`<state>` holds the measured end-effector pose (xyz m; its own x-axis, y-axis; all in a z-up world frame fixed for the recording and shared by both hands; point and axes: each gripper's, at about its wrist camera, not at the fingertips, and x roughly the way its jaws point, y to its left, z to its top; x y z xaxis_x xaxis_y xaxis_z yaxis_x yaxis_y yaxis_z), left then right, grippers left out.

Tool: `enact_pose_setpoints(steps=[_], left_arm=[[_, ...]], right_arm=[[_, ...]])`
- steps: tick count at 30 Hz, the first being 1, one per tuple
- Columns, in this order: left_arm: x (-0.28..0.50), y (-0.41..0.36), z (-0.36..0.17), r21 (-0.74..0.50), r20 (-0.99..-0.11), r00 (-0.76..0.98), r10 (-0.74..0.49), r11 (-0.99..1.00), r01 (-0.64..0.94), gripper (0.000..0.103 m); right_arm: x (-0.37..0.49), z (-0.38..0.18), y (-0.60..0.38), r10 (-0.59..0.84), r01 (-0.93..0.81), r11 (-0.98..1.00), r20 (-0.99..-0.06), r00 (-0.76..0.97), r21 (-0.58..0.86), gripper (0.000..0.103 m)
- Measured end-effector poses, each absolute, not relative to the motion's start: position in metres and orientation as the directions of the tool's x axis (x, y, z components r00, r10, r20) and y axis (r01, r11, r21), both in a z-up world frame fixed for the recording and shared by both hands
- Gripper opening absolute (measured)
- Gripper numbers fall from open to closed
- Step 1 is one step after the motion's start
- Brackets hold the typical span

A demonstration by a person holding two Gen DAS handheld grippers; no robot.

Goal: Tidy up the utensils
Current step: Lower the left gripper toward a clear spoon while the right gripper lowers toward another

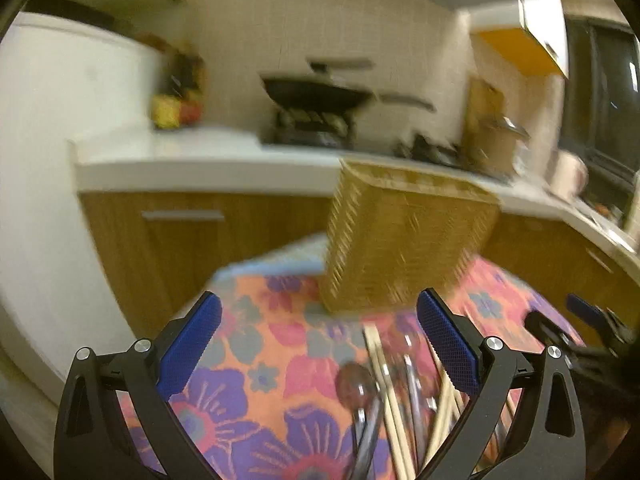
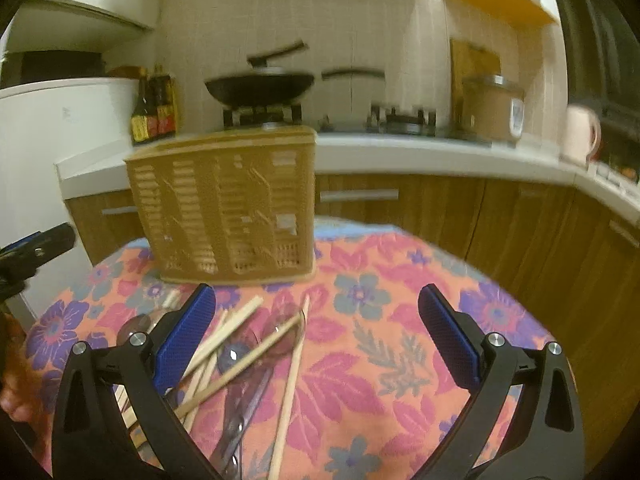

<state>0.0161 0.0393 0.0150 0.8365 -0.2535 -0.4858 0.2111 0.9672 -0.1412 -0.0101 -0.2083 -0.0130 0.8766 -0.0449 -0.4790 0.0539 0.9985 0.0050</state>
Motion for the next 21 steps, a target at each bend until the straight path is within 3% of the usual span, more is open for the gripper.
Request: enact_pose_setpoints(steps=[1,5,8,12,18,20,21], left_arm=[[0.021,0.041,0.013,-0.138,-0.526,0.804,-0.277,0.961,0.241,0.089],[0.034,0.039,-0.006,-0.108,-0.676,0.672,-0.303,0.942,0.317,0.064],[0.037,0.033,-0.022,-0.150,-0.755,0.541,-0.370,0.901,0.407,0.058],[0.032,0.016,-0.037,-0.124,-0.806,0.466,-0.366,0.873,0.471,0.050],[0.029,-0.009,-0.055,-0.011,-0.852,0.440,-0.284,0.850,0.527,0.034],[0.026,-0.010,-0.056,-0.021,-0.852,0.434,-0.294,0.847,0.531,0.016],[0.026,-0.010,-0.057,-0.023,-0.852,0.433,-0.292,0.849,0.528,0.015]], right_arm=[[-0.008,-0.014,-0.209,-0.039,0.049,0.999,-0.507,0.861,0.006,0.095],[-0.001,-0.019,-0.209,0.005,0.015,1.000,-0.608,0.794,0.028,0.075],[0.000,-0.025,-0.207,0.065,-0.031,0.998,-0.684,0.727,0.062,0.060],[-0.001,-0.034,-0.204,0.132,-0.072,0.991,-0.757,0.640,0.112,0.040],[-0.001,-0.045,-0.198,0.252,-0.106,0.967,-0.820,0.515,0.231,0.028],[-0.001,-0.043,-0.194,0.253,-0.113,0.967,-0.822,0.511,0.228,0.026],[0.000,-0.042,-0.193,0.241,-0.110,0.970,-0.827,0.508,0.215,0.024]])
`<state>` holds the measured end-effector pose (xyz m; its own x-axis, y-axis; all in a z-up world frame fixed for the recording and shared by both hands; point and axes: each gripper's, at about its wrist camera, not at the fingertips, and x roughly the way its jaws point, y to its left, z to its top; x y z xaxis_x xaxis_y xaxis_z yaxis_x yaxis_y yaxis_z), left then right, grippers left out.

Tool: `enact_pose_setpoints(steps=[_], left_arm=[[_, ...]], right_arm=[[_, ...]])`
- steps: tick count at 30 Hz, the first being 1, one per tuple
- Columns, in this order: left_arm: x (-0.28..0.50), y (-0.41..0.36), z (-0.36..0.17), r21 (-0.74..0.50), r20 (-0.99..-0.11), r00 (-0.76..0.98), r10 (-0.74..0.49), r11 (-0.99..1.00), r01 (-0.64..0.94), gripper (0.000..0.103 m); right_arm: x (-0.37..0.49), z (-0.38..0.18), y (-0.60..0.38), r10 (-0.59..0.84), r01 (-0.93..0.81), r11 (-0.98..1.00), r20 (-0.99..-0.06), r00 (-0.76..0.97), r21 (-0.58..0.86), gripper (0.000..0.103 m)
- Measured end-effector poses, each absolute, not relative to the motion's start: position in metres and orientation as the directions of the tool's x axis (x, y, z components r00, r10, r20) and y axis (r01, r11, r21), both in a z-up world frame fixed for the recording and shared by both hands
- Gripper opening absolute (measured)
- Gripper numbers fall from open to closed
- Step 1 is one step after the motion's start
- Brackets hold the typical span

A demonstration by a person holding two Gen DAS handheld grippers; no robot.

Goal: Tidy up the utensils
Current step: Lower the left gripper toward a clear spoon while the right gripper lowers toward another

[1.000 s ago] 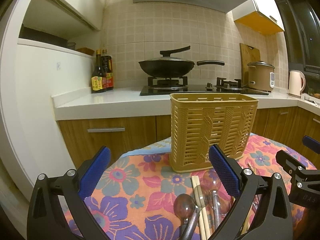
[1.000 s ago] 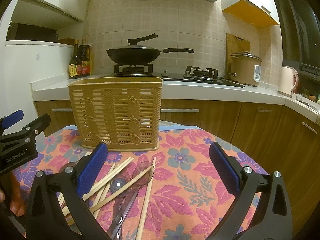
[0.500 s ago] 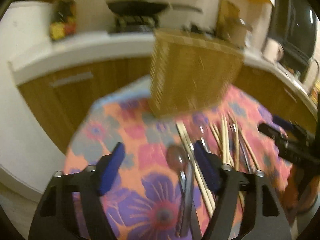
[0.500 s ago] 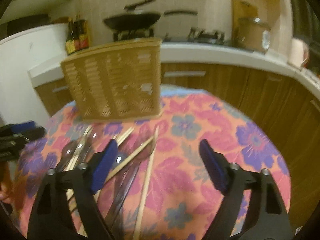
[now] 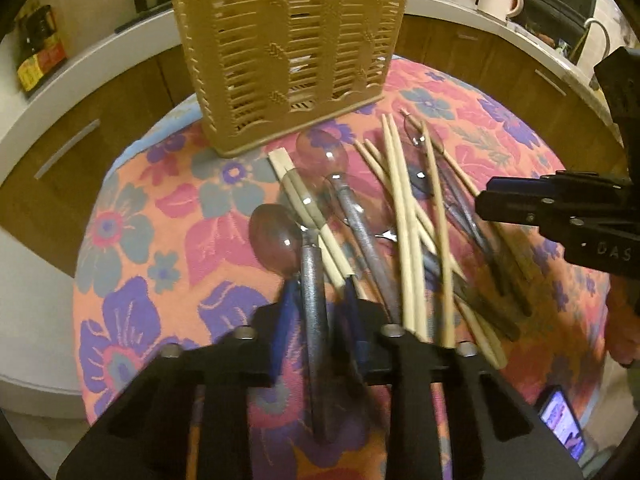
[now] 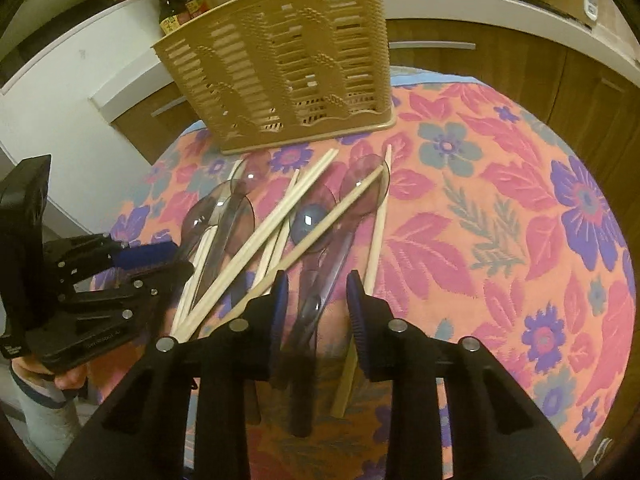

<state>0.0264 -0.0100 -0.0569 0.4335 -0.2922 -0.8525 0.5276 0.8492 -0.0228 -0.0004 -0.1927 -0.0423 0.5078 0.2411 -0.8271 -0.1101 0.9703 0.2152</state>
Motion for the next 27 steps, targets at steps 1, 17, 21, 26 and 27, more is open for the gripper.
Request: enact_pose_setpoints(steps=[1,17,21,26,27], left_arm=[[0.027,-0.008,-0.055,-0.020,-0.854,0.435,-0.287,0.852,0.523,0.015],[0.025,0.036,-0.033,-0.292,-0.768,0.431,-0.475,0.857,0.424,0.001],[0.024,0.052,-0.036,-0.298,-0.777,0.438,-0.453,0.877,0.377,0.001],[0.025,0.058,-0.043,-0.276,-0.793,0.441,-0.419,0.894,0.354,0.001],[0.024,0.058,-0.044,-0.268,-0.795,0.443,-0.414,0.896,0.355,0.001]], right_arm=[[0.000,-0.041,-0.191,0.237,-0.107,0.971,-0.834,0.499,0.213,0.022],[0.010,-0.045,-0.199,0.223,-0.071,0.974,-0.860,0.459,0.215,0.001],[0.004,-0.043,-0.208,0.216,-0.066,0.976,-0.859,0.465,0.209,0.001],[-0.011,-0.031,-0.228,0.144,-0.007,0.986,-0.839,0.524,0.165,0.001],[-0.012,-0.029,-0.232,0.113,0.007,0.990,-0.835,0.539,0.138,0.001]])
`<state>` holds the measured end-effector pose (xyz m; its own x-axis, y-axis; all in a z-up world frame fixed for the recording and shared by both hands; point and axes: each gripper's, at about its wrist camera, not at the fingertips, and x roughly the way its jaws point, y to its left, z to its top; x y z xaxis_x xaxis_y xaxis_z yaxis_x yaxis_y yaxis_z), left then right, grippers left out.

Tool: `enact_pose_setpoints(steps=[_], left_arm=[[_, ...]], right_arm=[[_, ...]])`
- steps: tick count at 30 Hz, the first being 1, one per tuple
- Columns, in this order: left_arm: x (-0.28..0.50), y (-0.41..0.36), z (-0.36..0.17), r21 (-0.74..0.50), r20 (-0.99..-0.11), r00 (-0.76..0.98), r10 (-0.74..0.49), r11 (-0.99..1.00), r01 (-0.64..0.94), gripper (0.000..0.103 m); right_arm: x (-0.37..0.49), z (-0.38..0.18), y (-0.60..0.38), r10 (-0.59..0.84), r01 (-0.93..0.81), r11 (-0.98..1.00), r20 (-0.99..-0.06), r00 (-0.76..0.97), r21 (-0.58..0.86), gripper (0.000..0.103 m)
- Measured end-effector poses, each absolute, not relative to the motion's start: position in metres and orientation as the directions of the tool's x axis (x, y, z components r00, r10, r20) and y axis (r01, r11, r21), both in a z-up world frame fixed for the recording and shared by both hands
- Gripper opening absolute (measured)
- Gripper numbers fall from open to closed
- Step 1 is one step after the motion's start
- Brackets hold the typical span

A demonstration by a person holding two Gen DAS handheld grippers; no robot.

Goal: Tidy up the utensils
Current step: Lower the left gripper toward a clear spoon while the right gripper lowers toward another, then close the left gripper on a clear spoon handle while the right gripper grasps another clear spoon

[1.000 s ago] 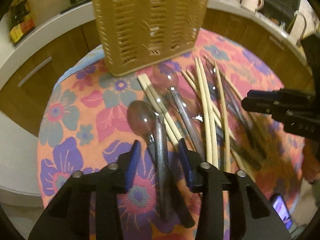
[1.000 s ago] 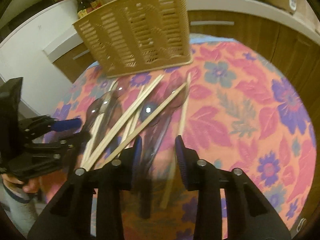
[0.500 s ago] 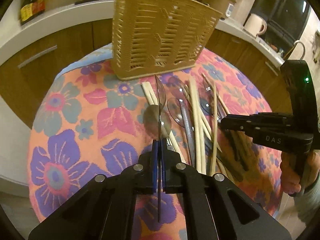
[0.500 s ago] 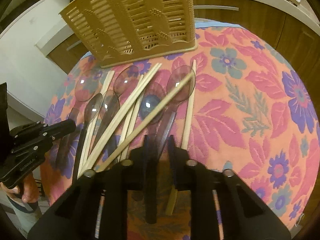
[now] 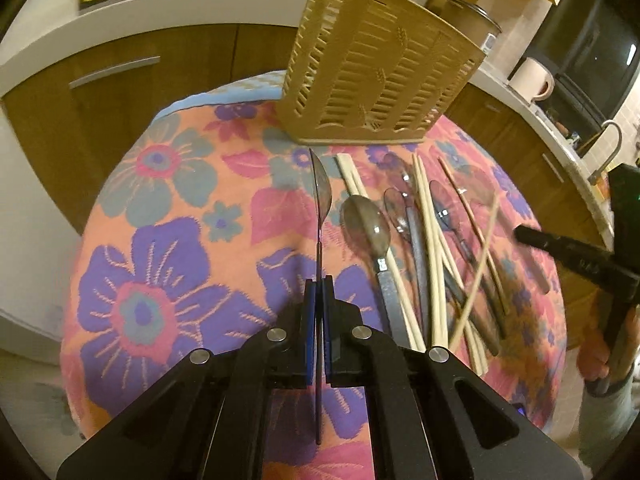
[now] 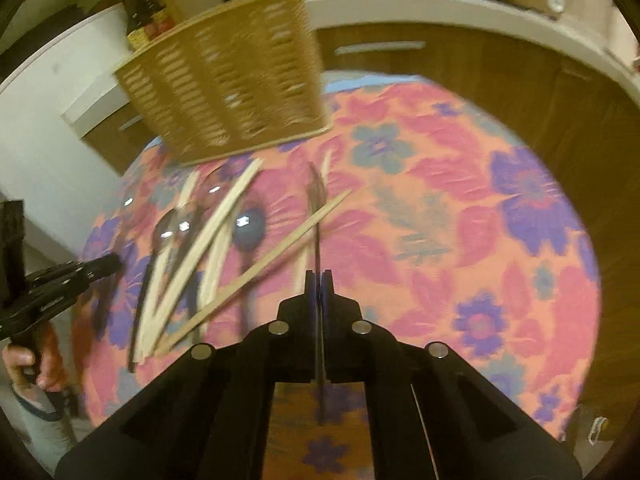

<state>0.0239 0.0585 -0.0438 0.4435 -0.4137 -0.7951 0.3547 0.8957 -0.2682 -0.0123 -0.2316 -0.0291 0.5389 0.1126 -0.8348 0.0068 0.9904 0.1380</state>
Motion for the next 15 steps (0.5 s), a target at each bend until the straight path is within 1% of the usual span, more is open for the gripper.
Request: enact_pose_setpoints(steps=[4,6,10,13,15], left_arm=[[0.021,0.050,-0.043,-0.185,-0.817,0.462,-0.345,0.916,0.357,0.001],[0.019,0.045,-0.043,-0.123,-0.829,0.476,-0.294,0.926,0.357,0.001],[0.016,0.034,-0.044,-0.071,-0.843,0.474,-0.255,0.926,0.372,0.001],[0.016,0.029,-0.044,-0.080,-0.842,0.465,-0.274,0.915,0.395,0.006],[0.019,0.029,-0.042,-0.122,-0.836,0.451,-0.312,0.908,0.401,0.013]], right_arm=[[-0.016,-0.021,-0.244,-0.007,0.058,0.998,-0.811,0.586,0.034,0.001],[-0.017,-0.021,-0.252,-0.026,0.083,0.996,-0.804,0.595,0.030,0.001],[-0.017,-0.034,-0.275,0.094,0.097,0.980,-0.832,0.546,0.174,0.001],[-0.021,-0.043,-0.294,0.101,0.132,0.971,-0.843,0.528,0.199,0.001],[-0.023,-0.046,-0.308,0.136,0.129,0.964,-0.850,0.508,0.232,0.001]])
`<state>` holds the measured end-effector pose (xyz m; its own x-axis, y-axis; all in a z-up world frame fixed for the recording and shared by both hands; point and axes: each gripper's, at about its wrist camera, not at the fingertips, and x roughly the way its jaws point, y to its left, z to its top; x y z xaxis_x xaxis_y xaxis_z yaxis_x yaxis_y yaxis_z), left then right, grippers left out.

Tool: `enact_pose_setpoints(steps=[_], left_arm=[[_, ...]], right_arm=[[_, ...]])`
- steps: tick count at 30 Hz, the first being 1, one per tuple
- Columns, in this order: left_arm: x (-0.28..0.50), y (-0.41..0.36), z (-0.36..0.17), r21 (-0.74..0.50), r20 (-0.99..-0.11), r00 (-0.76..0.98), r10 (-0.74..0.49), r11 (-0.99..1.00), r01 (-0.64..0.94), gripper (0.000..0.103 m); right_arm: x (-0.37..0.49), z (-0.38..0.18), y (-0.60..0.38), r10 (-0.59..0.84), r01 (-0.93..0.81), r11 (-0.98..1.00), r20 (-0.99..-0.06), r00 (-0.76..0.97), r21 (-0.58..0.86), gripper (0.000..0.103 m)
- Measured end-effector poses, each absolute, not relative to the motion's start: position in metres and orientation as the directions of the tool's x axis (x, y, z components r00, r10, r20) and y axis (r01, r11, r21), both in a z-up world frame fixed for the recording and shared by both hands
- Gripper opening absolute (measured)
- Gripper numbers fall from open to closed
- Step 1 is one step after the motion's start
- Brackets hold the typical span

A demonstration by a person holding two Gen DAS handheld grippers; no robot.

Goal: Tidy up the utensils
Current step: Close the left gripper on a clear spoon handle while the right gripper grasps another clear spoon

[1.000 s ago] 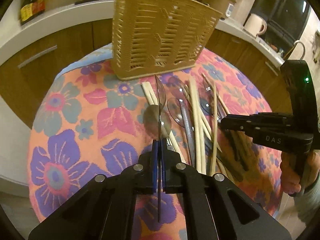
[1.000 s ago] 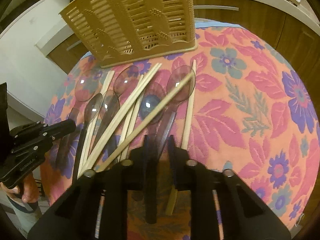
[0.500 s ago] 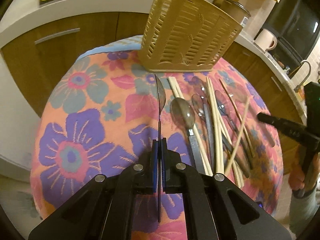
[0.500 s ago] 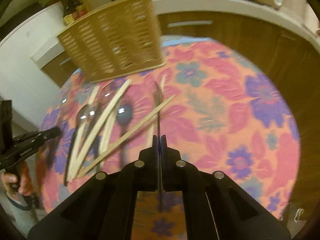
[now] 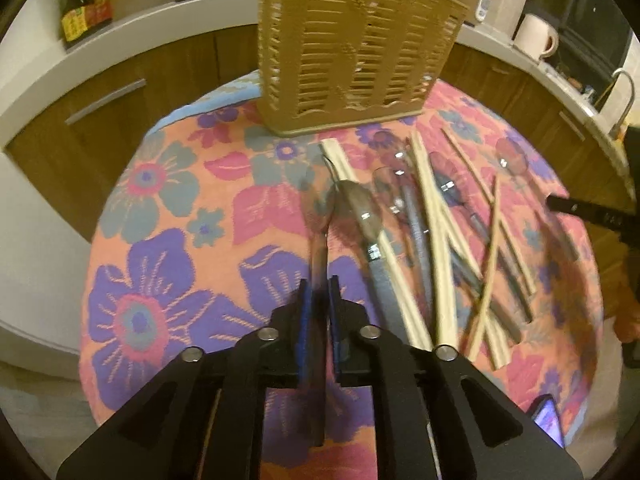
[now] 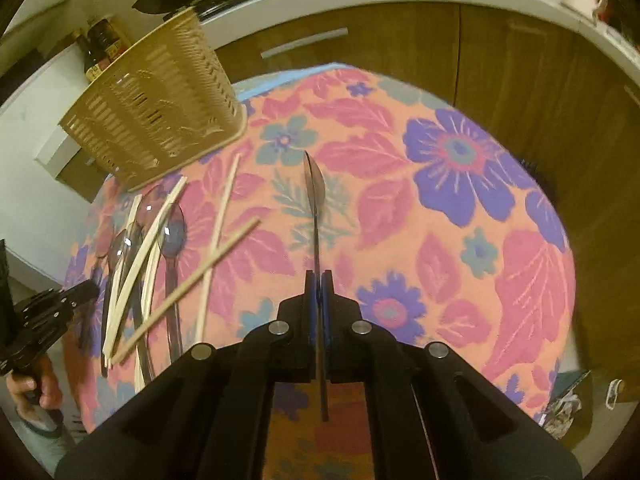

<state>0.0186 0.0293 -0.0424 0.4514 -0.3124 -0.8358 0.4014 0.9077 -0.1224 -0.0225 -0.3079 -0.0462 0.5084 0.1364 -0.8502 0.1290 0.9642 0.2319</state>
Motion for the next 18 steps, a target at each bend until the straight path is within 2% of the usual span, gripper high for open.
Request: enact_pose_setpoints(steps=[2,5,7,8,9,11,14,18], left_arm=[[0.022,0.031,-0.040,-0.148,-0.828,0.451,-0.333,0.906,0.396,0.023],[0.027,0.035,-0.039,-0.172,-0.828,0.440,-0.349,0.903,0.393,0.031],[0.030,0.036,-0.039,-0.170,-0.834,0.431,-0.345,0.903,0.394,0.033],[0.033,0.036,-0.039,-0.159,-0.838,0.431,-0.334,0.906,0.393,0.033],[0.035,0.036,-0.039,-0.153,-0.842,0.428,-0.329,0.906,0.394,0.034],[0.040,0.033,-0.041,-0.154,-0.850,0.413,-0.327,0.904,0.398,0.036],[0.045,0.024,-0.041,-0.129,-0.862,0.400,-0.312,0.898,0.421,0.041],[0.052,0.006,-0.042,-0.052,-0.884,0.398,-0.246,0.897,0.439,0.041]], right_arm=[[-0.024,-0.048,-0.317,0.145,0.138,0.960,-0.854,0.500,0.243,0.002],[-0.022,-0.051,-0.320,0.133,0.121,0.969,-0.868,0.478,0.215,0.004],[-0.018,-0.051,-0.319,0.125,0.098,0.976,-0.875,0.467,0.192,0.016],[-0.016,-0.050,-0.317,0.116,0.083,0.981,-0.878,0.465,0.174,0.028],[-0.014,-0.049,-0.316,0.108,0.075,0.984,-0.877,0.469,0.161,0.031],[-0.008,-0.048,-0.314,0.077,0.068,0.990,-0.882,0.466,0.123,0.031],[0.003,-0.050,-0.319,0.099,0.083,0.985,-0.897,0.431,0.148,0.031],[0.017,-0.057,-0.316,0.086,0.091,0.988,-0.930,0.356,0.127,0.031]])
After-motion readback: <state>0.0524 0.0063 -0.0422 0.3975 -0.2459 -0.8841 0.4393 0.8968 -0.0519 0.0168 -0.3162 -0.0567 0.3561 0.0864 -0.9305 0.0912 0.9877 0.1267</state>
